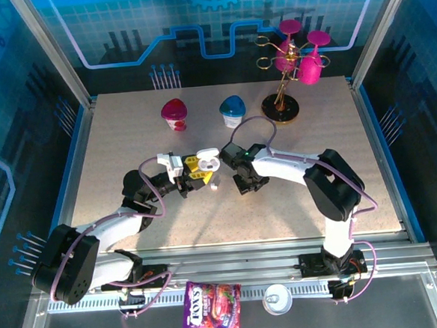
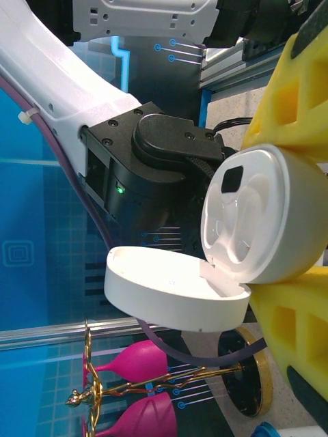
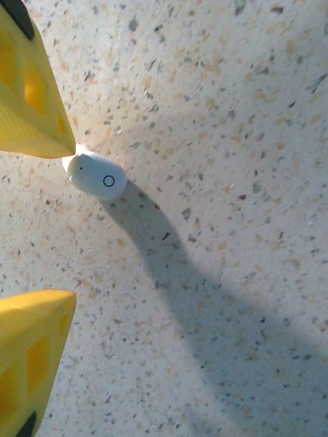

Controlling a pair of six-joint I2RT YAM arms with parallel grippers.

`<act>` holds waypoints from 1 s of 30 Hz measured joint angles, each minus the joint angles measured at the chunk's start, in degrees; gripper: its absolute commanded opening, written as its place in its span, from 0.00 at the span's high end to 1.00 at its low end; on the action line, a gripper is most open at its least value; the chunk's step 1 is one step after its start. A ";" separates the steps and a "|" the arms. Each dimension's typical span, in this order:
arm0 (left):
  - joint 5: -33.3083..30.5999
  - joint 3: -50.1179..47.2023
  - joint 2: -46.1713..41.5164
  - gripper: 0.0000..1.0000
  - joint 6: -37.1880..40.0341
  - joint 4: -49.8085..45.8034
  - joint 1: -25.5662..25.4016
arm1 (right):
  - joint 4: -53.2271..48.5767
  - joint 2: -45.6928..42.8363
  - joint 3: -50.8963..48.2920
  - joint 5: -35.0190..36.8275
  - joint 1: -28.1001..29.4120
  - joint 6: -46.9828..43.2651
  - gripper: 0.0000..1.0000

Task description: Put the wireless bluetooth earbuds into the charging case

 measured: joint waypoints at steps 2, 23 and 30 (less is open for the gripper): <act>-0.02 0.00 0.00 0.70 0.00 0.00 0.00 | -0.20 -0.04 -0.48 0.37 -0.02 -0.11 0.46; 0.00 0.00 0.00 0.70 0.00 -0.02 0.00 | 3.19 -0.66 -1.31 -2.54 -0.31 0.22 0.43; 0.00 0.02 0.00 0.70 0.00 -0.04 0.00 | 2.12 -0.61 -1.86 -0.63 -1.66 -0.02 0.43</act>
